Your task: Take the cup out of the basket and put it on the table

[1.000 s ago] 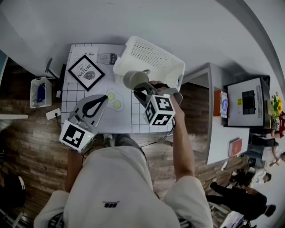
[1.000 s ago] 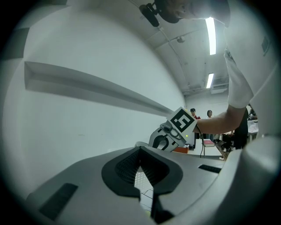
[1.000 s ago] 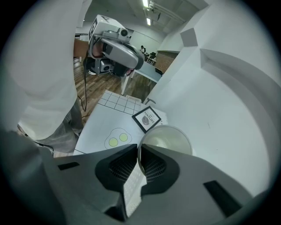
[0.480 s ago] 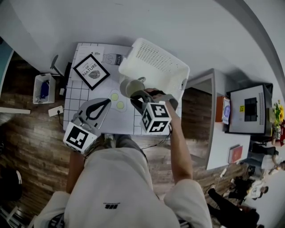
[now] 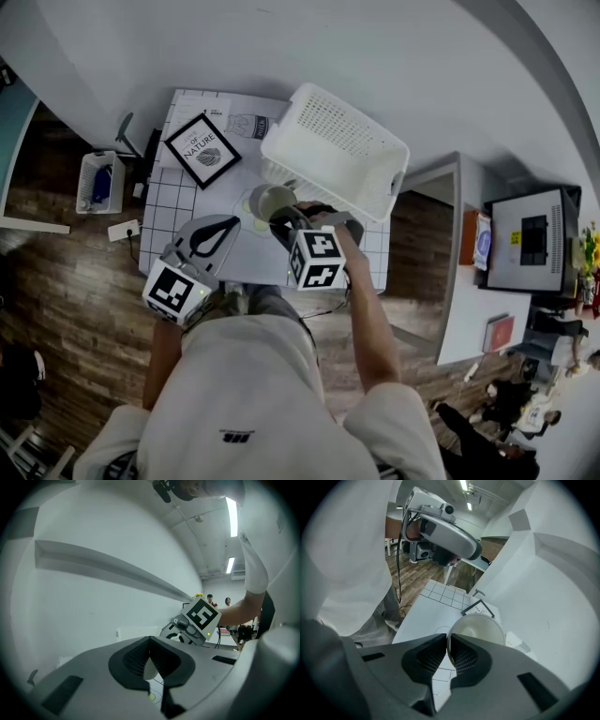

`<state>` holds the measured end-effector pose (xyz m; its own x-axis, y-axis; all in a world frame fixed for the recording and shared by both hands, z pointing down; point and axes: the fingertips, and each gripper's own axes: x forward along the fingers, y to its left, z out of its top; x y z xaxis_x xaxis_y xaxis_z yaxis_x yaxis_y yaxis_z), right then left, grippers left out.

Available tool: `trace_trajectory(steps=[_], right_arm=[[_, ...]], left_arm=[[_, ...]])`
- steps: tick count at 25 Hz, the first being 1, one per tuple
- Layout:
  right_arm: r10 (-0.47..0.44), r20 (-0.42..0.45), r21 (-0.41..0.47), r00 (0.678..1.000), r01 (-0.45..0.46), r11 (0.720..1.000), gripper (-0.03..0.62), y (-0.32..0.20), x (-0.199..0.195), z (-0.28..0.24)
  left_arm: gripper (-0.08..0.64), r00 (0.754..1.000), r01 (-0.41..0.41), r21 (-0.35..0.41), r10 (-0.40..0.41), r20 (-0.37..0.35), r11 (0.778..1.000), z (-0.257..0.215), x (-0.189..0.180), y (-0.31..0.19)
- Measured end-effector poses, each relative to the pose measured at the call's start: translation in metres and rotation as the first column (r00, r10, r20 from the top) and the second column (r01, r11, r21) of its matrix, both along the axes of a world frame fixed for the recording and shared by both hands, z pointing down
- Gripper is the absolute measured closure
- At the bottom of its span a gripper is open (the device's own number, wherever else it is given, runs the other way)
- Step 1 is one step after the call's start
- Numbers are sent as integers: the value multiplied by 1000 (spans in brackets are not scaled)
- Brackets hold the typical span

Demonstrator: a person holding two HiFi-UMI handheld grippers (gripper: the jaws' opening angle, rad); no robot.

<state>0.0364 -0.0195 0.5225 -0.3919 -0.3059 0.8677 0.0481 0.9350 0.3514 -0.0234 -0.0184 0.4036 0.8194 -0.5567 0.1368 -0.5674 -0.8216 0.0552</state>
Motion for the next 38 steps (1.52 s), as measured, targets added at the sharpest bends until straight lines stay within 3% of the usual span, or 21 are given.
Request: trace_trajectory(steps=[9, 38], right_arm=[[-43, -85, -33, 995, 40, 999, 555, 8, -4, 44], [-92, -130, -147, 987, 73, 986, 555, 10, -18, 134]], left_arm=[[555, 1000, 20, -77, -19, 14, 997, 32, -4, 4], [555, 997, 37, -176, -26, 67, 984, 83, 0, -5]])
